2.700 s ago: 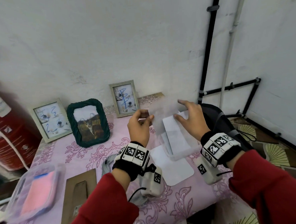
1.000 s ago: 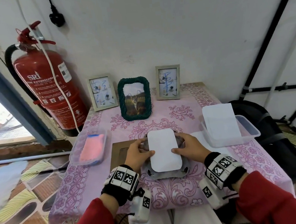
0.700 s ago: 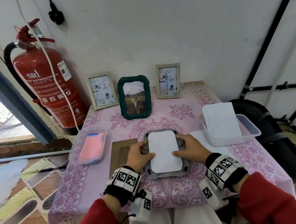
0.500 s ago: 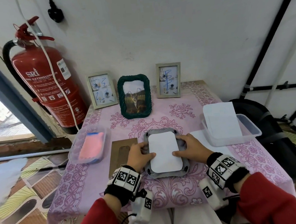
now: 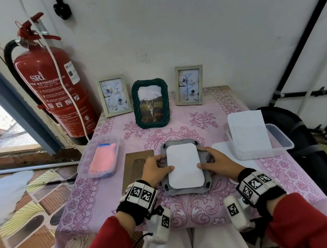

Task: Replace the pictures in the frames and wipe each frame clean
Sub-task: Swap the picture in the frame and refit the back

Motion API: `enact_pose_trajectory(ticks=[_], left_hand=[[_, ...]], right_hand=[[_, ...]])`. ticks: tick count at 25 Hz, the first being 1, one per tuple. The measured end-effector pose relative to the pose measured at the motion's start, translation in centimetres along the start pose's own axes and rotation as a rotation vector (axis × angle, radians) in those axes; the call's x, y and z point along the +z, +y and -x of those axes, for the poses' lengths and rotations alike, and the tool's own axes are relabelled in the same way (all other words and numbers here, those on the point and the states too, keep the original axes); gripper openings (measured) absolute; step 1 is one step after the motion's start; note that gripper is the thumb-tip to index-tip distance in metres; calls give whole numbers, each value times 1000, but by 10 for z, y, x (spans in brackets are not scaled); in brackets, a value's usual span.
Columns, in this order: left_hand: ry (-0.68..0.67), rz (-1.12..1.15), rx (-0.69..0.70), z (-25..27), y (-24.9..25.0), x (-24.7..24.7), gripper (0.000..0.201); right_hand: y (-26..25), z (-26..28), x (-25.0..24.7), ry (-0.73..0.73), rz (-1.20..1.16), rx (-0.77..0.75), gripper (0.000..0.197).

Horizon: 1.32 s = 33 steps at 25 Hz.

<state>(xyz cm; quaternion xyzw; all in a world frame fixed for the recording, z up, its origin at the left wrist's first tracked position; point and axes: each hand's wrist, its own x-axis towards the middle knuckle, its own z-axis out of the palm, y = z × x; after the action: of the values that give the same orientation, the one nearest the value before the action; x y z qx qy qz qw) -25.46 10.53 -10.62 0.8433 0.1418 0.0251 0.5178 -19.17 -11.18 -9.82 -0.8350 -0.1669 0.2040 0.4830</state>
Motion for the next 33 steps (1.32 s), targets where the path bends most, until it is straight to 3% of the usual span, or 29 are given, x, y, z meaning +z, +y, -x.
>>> enact_pose_trajectory(ticks=[5,9,19,25,33], left_hand=[[154,167,-11,11,1,-8,38],[318,-56,-25,21,-13,-33,31],[287,-429,-212,42,-29,-42,71],[385,-315,-263,41,-21,-37,67],[430,-107,-213,43,-10,-35,55]], right_hand=[[3,-2,0,7,-80,32,50],[4,-2,1,10,-74,34,48],[4,-2,1,20,-58,18,45],[4,-2,1,18,-78,31,45],[2,0,1,16,-70,30,47]])
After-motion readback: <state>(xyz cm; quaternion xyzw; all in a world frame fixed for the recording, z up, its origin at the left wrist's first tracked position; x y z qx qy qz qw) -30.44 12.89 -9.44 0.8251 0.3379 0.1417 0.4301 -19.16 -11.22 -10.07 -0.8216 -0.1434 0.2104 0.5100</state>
